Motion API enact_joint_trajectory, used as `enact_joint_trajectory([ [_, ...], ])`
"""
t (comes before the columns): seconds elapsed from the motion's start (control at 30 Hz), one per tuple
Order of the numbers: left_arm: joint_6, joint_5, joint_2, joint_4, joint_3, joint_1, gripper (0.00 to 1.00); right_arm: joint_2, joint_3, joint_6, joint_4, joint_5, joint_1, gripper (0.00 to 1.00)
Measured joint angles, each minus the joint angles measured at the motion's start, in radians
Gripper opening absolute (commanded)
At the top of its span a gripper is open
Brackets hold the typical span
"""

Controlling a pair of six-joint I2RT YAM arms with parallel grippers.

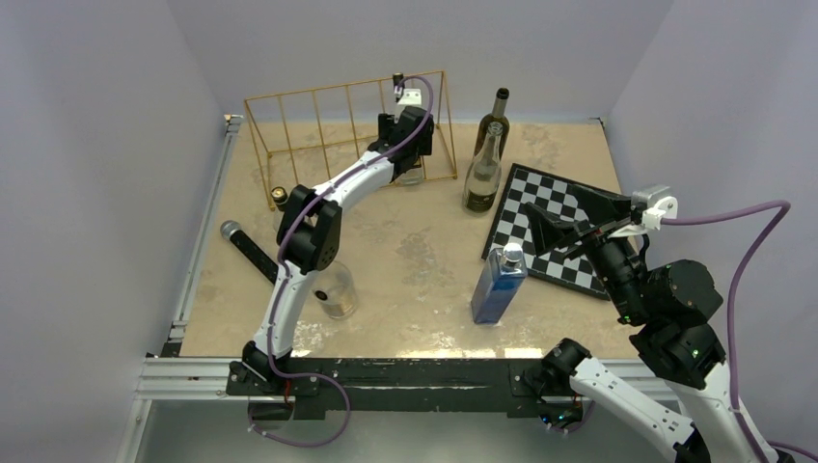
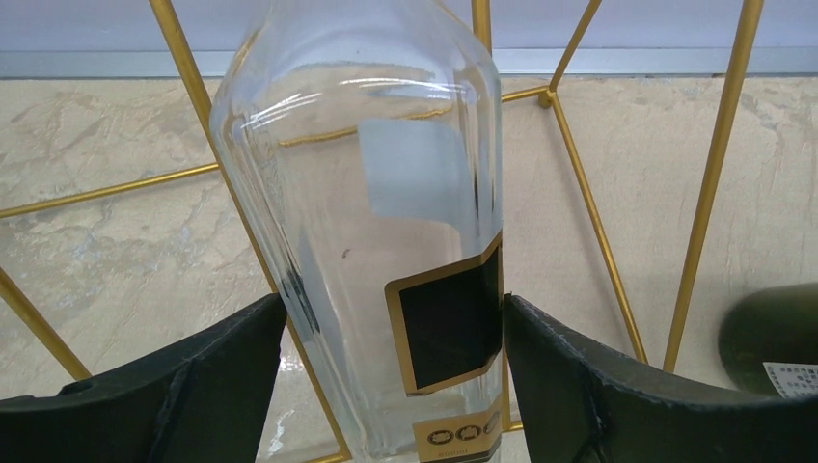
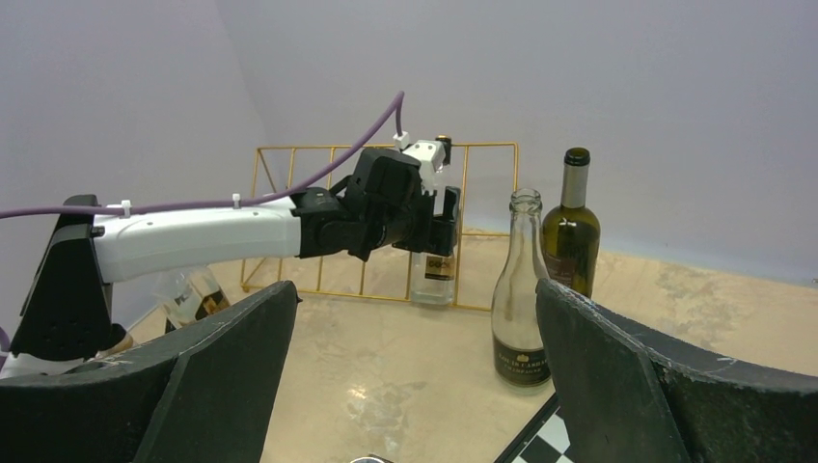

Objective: Take the wine bottle off the wine rack

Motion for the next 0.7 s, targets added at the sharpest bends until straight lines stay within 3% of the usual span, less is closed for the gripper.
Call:
enact_joint_trajectory([
  [0.7,-0.013,0.024,-0.001,0.054,-0.042,0.002,0.73,0.000,-0.004,-0.007,0.002,-0.011,0.000,0.99],
])
